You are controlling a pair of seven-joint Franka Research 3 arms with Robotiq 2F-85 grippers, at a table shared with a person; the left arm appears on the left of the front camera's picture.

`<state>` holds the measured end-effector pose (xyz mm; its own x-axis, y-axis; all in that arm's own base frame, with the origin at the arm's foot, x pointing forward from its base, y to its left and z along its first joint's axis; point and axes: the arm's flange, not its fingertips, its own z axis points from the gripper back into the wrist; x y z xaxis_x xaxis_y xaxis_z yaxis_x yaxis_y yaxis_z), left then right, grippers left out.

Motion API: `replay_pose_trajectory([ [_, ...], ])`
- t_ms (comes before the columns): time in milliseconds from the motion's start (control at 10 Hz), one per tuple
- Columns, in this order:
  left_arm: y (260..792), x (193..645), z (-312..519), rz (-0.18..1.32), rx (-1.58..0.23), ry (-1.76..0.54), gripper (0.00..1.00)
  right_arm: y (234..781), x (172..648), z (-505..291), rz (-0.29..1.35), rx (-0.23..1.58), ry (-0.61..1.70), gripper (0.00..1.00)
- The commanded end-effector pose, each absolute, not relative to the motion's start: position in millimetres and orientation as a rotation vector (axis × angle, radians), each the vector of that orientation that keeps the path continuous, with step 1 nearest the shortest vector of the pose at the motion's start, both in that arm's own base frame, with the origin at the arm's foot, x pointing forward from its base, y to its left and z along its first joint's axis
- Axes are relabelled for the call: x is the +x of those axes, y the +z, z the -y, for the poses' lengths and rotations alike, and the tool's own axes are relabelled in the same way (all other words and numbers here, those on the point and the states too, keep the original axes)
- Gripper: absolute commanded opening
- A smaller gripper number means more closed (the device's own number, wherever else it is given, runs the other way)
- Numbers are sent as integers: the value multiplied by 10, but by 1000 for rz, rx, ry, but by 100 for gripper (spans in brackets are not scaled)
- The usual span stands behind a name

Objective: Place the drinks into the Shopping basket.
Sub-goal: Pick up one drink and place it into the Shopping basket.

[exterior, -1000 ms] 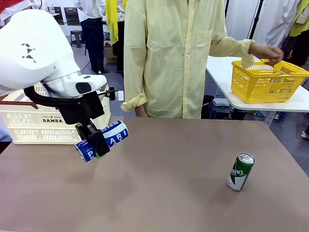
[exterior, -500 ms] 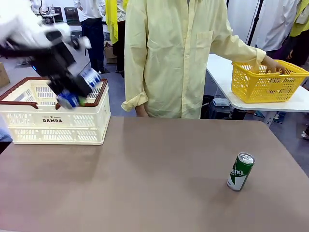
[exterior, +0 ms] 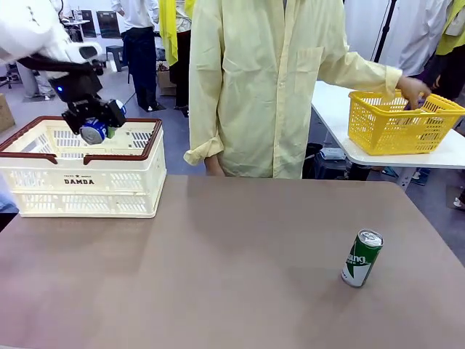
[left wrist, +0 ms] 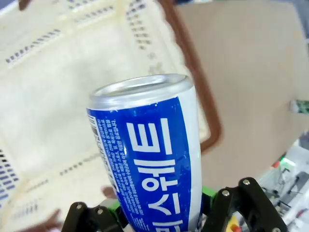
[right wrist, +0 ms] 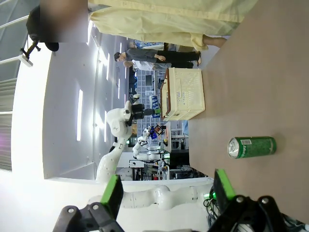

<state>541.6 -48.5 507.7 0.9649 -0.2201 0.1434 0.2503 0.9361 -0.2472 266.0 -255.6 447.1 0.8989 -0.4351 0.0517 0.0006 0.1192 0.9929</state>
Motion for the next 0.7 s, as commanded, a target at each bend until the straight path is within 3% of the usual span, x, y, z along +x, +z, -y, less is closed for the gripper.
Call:
replay_pose_trajectory([
  [0,5051,5653,405,140,-199,-244,0,4514,2655,2557,367,1435,-332,100],
  [600,4576,5932,431,88,-108,-195,0,4514,2655,2557,367,1435,-332,100],
])
